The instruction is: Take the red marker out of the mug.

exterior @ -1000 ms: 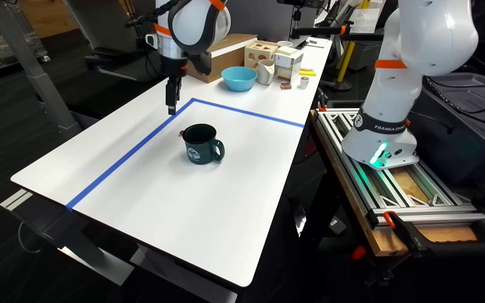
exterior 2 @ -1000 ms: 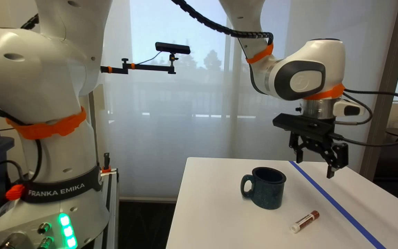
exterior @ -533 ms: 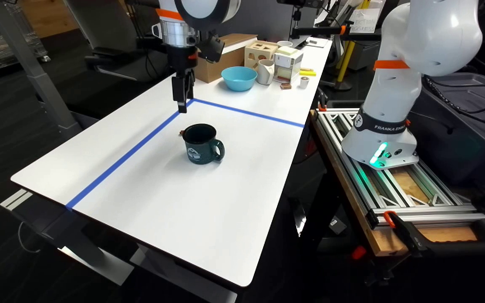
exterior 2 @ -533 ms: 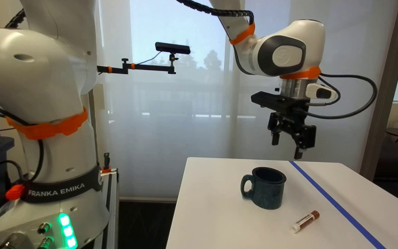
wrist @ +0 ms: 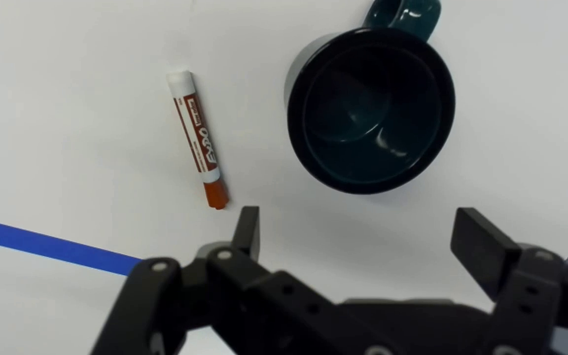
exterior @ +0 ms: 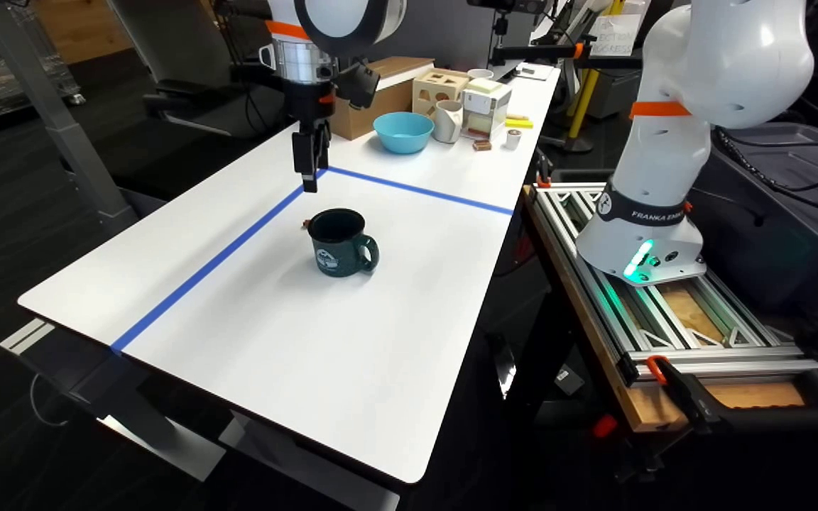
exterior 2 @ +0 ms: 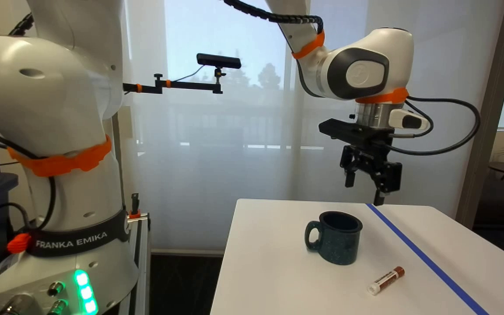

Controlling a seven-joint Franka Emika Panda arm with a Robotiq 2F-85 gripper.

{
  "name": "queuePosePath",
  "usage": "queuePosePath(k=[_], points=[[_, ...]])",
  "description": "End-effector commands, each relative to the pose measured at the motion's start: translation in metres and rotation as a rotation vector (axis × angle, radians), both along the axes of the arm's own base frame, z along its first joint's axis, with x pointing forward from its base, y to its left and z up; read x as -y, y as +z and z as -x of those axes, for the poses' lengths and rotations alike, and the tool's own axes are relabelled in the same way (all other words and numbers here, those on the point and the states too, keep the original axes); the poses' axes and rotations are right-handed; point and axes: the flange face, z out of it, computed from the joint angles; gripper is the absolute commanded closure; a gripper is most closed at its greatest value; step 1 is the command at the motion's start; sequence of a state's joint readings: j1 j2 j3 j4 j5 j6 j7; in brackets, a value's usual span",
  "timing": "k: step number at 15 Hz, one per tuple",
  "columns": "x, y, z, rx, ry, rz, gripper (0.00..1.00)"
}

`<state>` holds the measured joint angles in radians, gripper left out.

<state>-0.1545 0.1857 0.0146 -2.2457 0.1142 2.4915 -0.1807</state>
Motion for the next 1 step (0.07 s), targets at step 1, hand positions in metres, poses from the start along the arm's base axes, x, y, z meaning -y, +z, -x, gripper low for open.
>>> queuePosePath(k=[1], points=[[-0.0001,0.0005,-0.0003,0.0,0.0,0.0,0.0]])
